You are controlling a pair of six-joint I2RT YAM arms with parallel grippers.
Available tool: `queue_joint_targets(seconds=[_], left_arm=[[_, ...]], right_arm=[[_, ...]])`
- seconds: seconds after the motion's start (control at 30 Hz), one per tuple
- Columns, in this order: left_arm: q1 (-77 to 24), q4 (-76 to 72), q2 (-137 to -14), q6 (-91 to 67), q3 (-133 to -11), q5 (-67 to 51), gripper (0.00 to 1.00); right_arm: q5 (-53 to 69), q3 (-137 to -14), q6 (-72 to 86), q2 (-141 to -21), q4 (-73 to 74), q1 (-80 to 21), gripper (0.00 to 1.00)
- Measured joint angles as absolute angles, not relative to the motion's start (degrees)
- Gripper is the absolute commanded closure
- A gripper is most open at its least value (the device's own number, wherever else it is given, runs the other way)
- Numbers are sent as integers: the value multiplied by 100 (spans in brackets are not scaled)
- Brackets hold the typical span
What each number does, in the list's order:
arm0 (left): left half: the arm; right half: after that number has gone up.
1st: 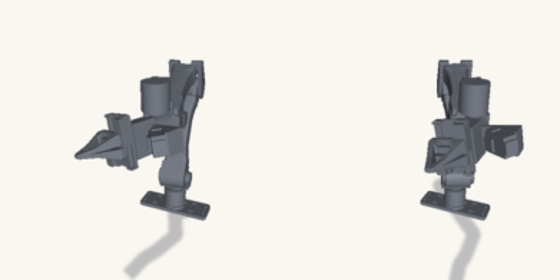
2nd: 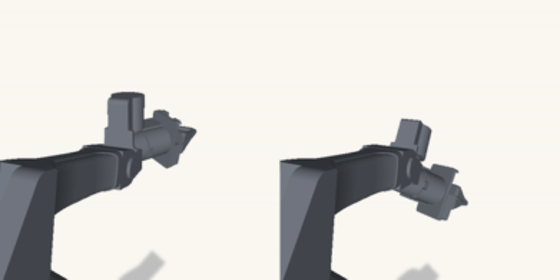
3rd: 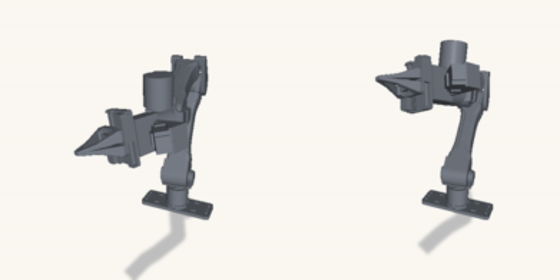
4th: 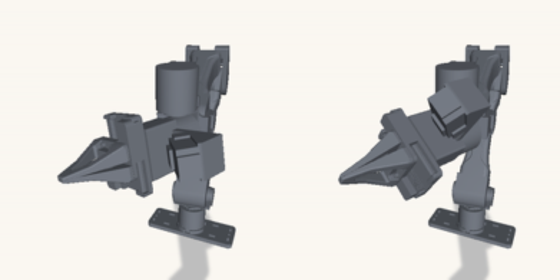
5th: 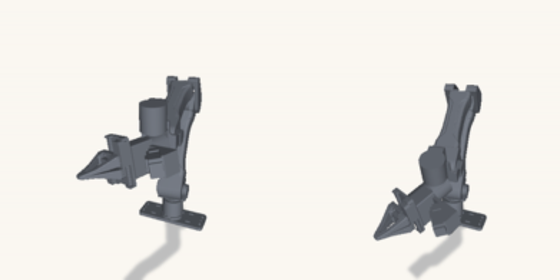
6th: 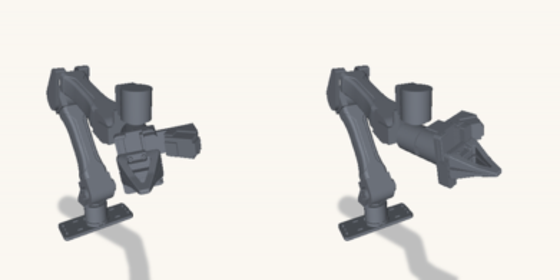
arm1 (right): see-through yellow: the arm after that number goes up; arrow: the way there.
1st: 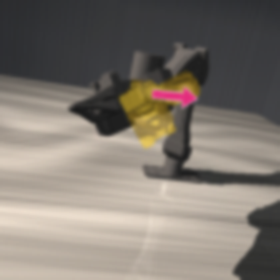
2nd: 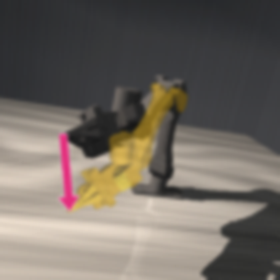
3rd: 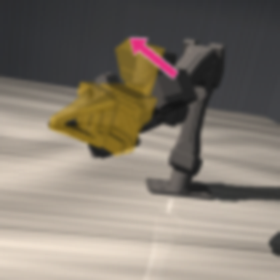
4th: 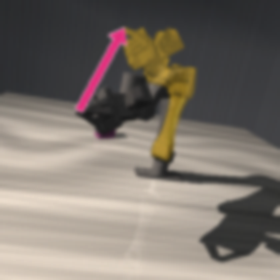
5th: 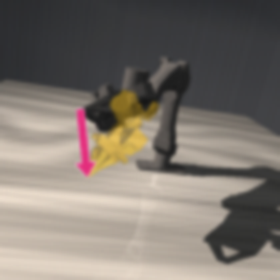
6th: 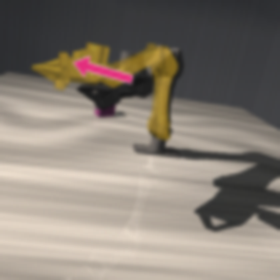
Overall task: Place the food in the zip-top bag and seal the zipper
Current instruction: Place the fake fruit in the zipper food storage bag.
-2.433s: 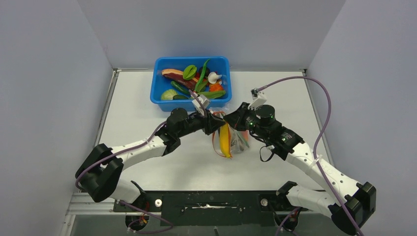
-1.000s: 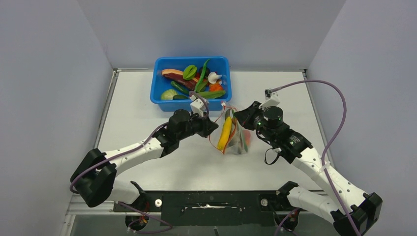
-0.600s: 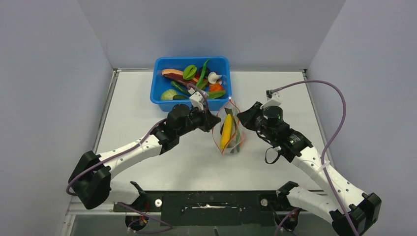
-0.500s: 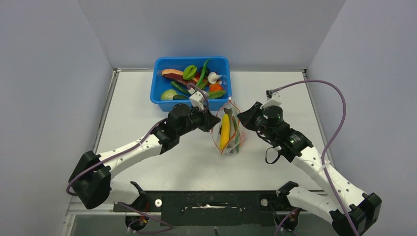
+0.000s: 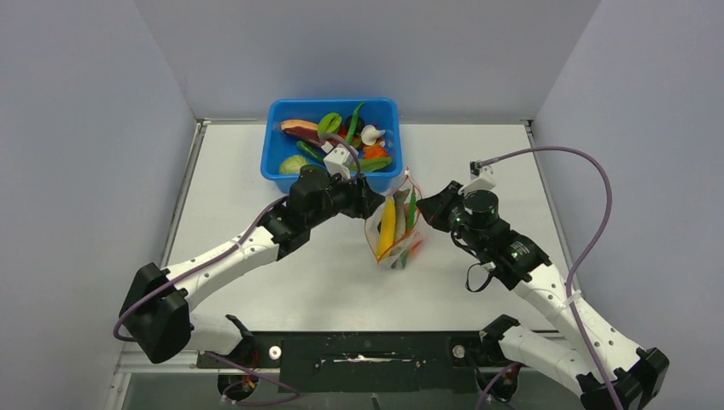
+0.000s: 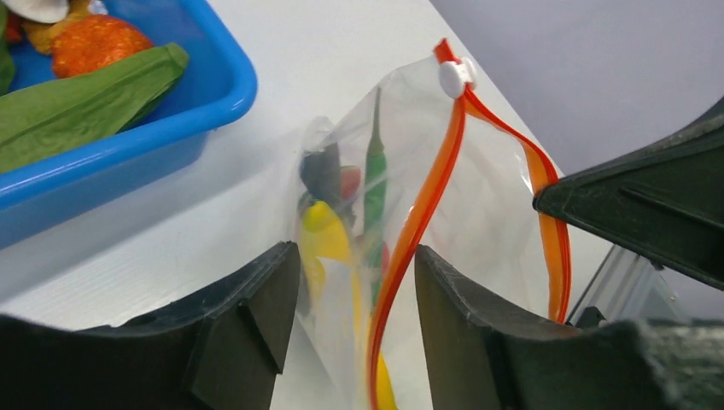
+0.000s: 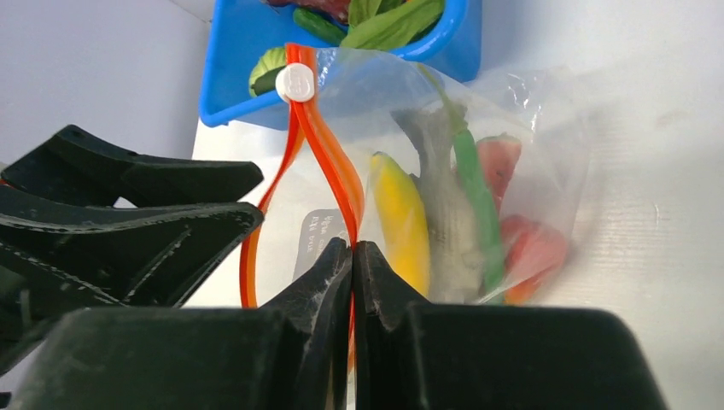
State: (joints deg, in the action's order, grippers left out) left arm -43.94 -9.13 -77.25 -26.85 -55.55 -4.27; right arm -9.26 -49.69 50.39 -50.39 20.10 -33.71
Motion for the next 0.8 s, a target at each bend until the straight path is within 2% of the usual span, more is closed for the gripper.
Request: queue_joint_targets(seconds=[0.1,0.37,0.63,0.8], left_arm=[[-4359,-679,-7671,-2523,-5555,-211,35],[-4010,-43,-7325,-1850,-5708,464,28],[-3050,521,-7660,-1236,-6429,674,28],[-2705,609,-8342,-937,-6840,652,37]], right_arm=[[-915,-4783,5120,-5046,1966,-3371,100],[-840,-4720,5146,-5046,1778,-3371,100],[-775,-4678,5078,-5043,1594,-3369,100],[-742,-4678,4978,-4989,1588,-3339,100]])
